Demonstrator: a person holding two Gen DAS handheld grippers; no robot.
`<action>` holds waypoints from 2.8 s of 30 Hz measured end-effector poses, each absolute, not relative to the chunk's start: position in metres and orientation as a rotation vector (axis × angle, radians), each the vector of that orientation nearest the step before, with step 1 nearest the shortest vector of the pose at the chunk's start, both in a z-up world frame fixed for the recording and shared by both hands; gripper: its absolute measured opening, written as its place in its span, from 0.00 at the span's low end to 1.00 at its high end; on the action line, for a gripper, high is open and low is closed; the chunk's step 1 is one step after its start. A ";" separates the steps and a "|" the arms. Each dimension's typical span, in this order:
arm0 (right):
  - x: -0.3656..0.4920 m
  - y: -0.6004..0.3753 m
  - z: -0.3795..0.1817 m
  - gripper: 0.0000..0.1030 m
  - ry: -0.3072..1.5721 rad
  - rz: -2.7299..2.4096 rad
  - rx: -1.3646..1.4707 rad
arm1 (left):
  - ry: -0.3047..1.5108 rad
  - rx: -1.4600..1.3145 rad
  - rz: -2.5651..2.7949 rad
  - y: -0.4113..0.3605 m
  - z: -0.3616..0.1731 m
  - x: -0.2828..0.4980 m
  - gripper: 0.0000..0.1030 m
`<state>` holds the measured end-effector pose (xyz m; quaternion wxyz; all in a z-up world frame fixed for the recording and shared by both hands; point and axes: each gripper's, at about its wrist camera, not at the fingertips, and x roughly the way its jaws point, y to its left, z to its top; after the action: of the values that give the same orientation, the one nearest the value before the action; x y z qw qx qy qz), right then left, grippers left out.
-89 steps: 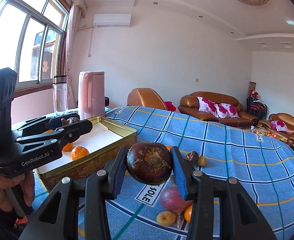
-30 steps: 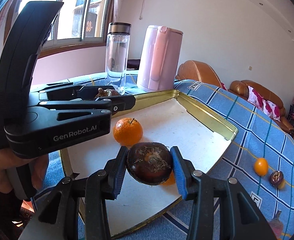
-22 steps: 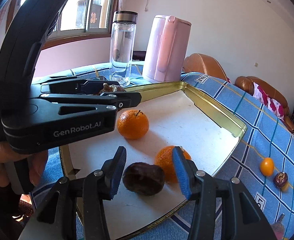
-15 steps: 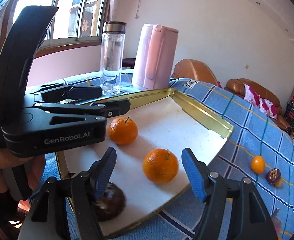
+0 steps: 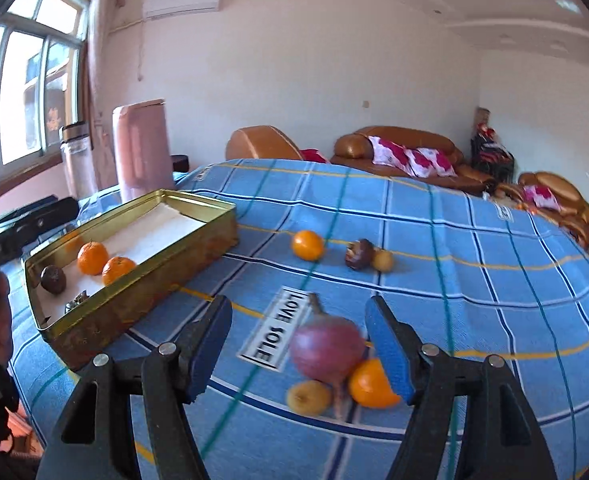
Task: Organize fruits
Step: 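Grasp a tangerine with the right gripper while the left grasps the purple stemmed fruit, then lift the tangerine and purple fruit and carry both toward the gold tin tray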
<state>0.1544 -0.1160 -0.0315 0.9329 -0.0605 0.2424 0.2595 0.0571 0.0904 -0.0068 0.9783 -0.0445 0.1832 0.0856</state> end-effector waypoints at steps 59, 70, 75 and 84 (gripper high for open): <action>0.202 -0.186 -0.054 0.45 0.706 0.416 0.103 | 0.807 0.043 -0.275 -0.067 -0.067 0.198 0.52; 0.198 -0.187 -0.052 0.45 0.682 0.433 0.096 | 0.728 -0.026 -0.254 -0.052 -0.056 0.188 0.52; 0.194 -0.185 -0.050 0.45 0.663 0.437 0.087 | 0.678 -0.029 -0.220 -0.048 -0.050 0.181 0.52; 0.186 -0.183 -0.045 0.45 0.617 0.448 0.068 | 0.586 -0.023 -0.189 -0.044 -0.040 0.168 0.52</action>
<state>0.1860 -0.1831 -0.0449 0.9276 0.0334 0.3009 0.2186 0.1677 -0.0442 -0.0401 0.9529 -0.0111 0.2885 -0.0930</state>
